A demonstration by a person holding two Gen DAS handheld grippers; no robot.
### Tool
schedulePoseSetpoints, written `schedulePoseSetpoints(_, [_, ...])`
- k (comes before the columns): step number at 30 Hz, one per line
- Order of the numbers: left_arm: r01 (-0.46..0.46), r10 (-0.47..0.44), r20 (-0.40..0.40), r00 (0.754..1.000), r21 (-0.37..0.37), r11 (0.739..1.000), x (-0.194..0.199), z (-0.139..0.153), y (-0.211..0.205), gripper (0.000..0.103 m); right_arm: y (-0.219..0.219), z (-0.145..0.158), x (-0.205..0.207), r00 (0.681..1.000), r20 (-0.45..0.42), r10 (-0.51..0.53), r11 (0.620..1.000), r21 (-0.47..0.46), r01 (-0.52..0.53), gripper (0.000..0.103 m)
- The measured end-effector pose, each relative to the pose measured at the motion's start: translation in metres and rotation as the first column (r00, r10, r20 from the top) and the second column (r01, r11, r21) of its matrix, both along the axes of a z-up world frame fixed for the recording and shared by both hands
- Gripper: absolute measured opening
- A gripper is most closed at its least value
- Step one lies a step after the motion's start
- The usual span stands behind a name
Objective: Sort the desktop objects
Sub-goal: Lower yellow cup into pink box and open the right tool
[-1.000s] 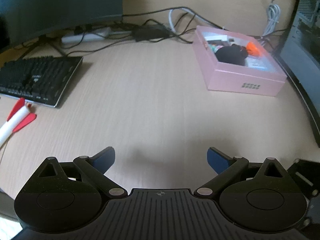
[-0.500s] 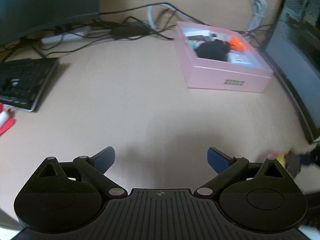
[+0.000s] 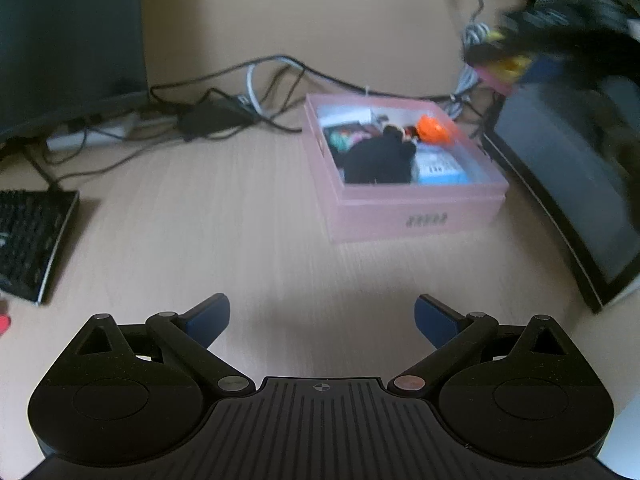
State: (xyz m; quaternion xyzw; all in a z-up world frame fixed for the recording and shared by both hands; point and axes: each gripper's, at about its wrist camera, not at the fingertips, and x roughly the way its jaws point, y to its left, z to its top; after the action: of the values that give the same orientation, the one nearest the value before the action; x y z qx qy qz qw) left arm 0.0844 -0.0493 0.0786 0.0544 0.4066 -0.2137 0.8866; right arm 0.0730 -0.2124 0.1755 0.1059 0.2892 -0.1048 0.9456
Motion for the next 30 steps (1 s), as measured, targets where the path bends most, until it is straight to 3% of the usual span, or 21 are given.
schedulePoseSetpoints(2, [-0.005, 0.005, 0.007, 1.0, 0.001, 1.0, 0.004, 0.002, -0.001, 0.101, -0.014, -0.003, 0.032, 1.0, 0.0, -0.023, 0.998, 0.055, 0.023, 0.073])
schedulePoseSetpoints(3, [-0.007, 0.007, 0.008, 1.0, 0.0, 1.0, 0.005, 0.002, 0.0, 0.102, -0.018, -0.007, 0.044, 0.999, -0.008, -0.051, 0.997, 0.059, 0.052, 0.074])
schedulePoseSetpoints(9, [-0.033, 0.034, -0.05, 0.998, 0.024, 0.999, 0.009, -0.019, 0.006, 0.102, -0.023, -0.04, 0.04, 0.995, -0.059, -0.081, 0.994, 0.07, 0.085, 0.074])
schedulePoseSetpoints(16, [0.001, 0.001, -0.083, 0.997, 0.032, 0.999, 0.009, -0.037, -0.006, 0.102, -0.003, -0.082, 0.003, 0.984, -0.147, -0.097, 0.995, -0.02, 0.095, 0.074])
schedulePoseSetpoints(19, [0.016, -0.014, -0.075, 0.997, 0.026, 1.0, 0.01, -0.036, -0.013, 0.102, 0.002, -0.087, -0.002, 0.979, -0.171, -0.114, 0.993, -0.038, 0.109, 0.074])
schedulePoseSetpoints(25, [0.038, -0.036, -0.072, 0.997, 0.033, 0.999, 0.016, -0.036, -0.026, 0.102, 0.01, -0.078, -0.004, 0.984, -0.132, -0.118, 0.988, -0.113, 0.104, 0.076])
schedulePoseSetpoints(30, [0.036, -0.034, -0.07, 0.997, 0.029, 0.999, 0.02, -0.034, -0.026, 0.102, 0.001, -0.074, 0.009, 0.988, -0.111, -0.111, 0.99, -0.098, 0.1, 0.078])
